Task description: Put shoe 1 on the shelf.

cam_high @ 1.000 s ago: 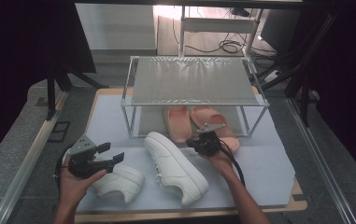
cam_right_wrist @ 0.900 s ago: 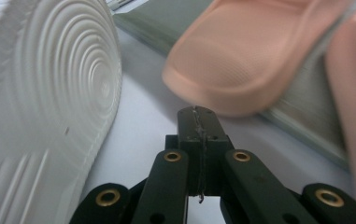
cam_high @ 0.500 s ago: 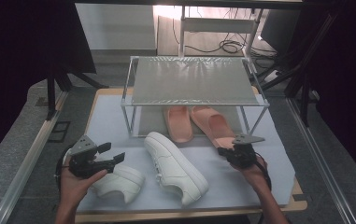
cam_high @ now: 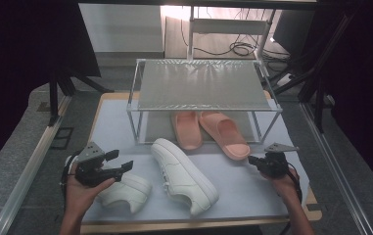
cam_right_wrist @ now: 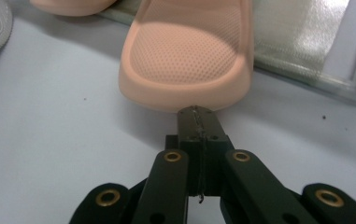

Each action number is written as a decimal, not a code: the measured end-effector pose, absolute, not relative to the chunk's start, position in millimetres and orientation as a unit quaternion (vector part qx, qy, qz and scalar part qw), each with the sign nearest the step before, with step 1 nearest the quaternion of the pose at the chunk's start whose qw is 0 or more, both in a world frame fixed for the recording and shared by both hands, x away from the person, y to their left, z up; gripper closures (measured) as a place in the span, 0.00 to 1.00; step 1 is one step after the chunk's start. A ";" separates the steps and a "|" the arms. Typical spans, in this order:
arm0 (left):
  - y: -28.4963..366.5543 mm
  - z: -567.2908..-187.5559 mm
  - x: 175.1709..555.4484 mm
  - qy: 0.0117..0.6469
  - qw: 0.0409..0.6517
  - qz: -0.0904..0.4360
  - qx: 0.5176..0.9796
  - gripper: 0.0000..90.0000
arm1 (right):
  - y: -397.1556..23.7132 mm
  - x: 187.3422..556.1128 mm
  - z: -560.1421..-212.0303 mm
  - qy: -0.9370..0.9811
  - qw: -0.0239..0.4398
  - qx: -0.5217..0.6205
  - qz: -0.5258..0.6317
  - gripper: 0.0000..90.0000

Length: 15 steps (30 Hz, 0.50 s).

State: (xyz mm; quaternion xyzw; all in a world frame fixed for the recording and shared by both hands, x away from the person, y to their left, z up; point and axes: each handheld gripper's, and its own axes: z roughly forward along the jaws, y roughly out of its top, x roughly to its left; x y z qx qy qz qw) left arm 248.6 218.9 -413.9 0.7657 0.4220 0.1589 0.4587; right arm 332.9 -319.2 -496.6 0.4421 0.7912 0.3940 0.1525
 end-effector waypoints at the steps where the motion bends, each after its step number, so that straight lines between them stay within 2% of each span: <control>1: 219.7 -413.8 248.6 0.423 0.459 0.159 0.765 0.36 | -316.6 334.4 -495.7 0.793 0.153 0.439 0.392 1.00; 15: 222.6 -413.9 248.8 0.425 0.459 0.161 0.763 0.36 | -266.0 364.7 -503.0 0.799 0.134 0.419 0.410 1.00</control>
